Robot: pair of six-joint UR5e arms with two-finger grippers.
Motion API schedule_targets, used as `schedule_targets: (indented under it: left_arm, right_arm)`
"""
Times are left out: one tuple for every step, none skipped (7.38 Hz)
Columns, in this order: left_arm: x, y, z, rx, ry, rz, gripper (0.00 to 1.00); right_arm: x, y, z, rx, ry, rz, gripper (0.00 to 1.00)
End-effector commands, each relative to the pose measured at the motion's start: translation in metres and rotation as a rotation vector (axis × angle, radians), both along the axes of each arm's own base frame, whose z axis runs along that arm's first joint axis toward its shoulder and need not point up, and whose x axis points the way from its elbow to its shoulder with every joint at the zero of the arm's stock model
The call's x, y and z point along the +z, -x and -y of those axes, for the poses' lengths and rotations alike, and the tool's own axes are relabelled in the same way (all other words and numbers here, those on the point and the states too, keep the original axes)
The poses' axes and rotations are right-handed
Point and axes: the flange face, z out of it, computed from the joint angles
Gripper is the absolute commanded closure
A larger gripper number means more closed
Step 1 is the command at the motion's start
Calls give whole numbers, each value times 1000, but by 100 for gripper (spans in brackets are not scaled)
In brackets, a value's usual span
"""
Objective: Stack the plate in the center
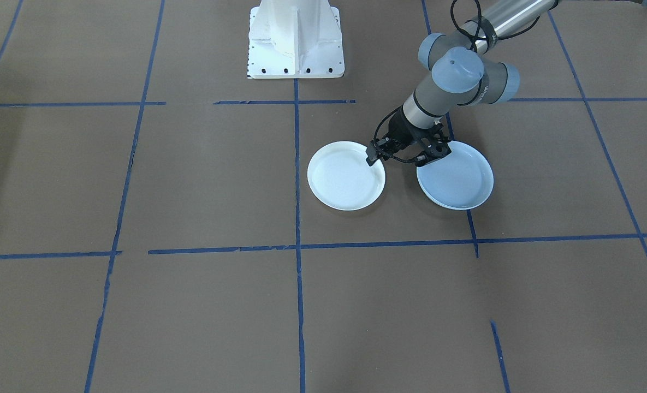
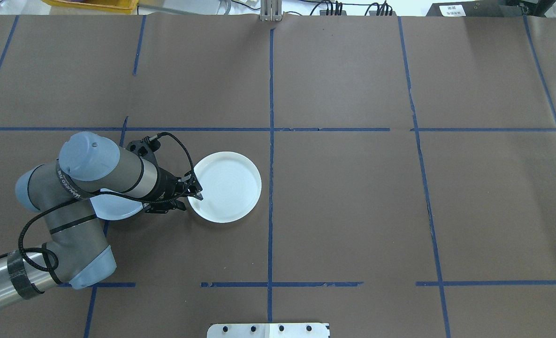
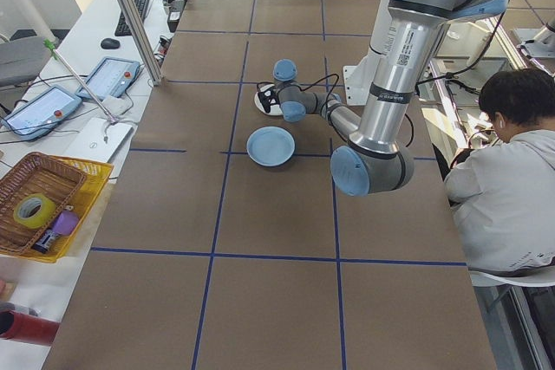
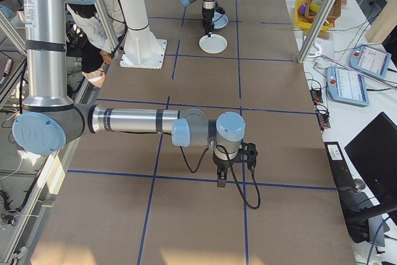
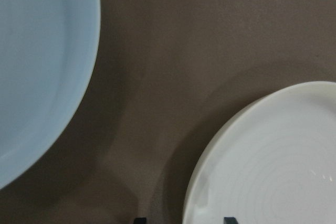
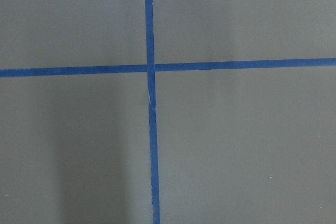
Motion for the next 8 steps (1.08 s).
schedule_targets:
  left_arm:
    - [-2, -2, 0, 8, -4, -5, 78]
    - [-3, -1, 0, 12, -7, -7, 100]
    - [-5, 1, -5, 54, 9, -22, 100]
    - [-14, 13, -7, 101, 25, -56, 100]
    - [-30, 50, 11, 110, -31, -100, 100]
    - [-23, 96, 20, 135, -92, -117, 100]
    - [-9, 140, 28, 159, -148, -126, 100]
    - [15, 183, 30, 186, -204, -120, 100]
  right_arm:
    - [0, 0, 0, 0, 0, 0, 0]
    - [0, 0, 0, -1, -1, 0, 0]
    - [0, 0, 0, 0, 0, -1, 0]
    - [0, 0, 0, 0, 0, 0, 0]
    - [0, 0, 0, 0, 0, 0, 0]
    - [0, 0, 0, 0, 0, 0, 0]
    - [0, 0, 0, 0, 0, -1, 0]
    - [0, -1, 0, 2, 0, 0, 0]
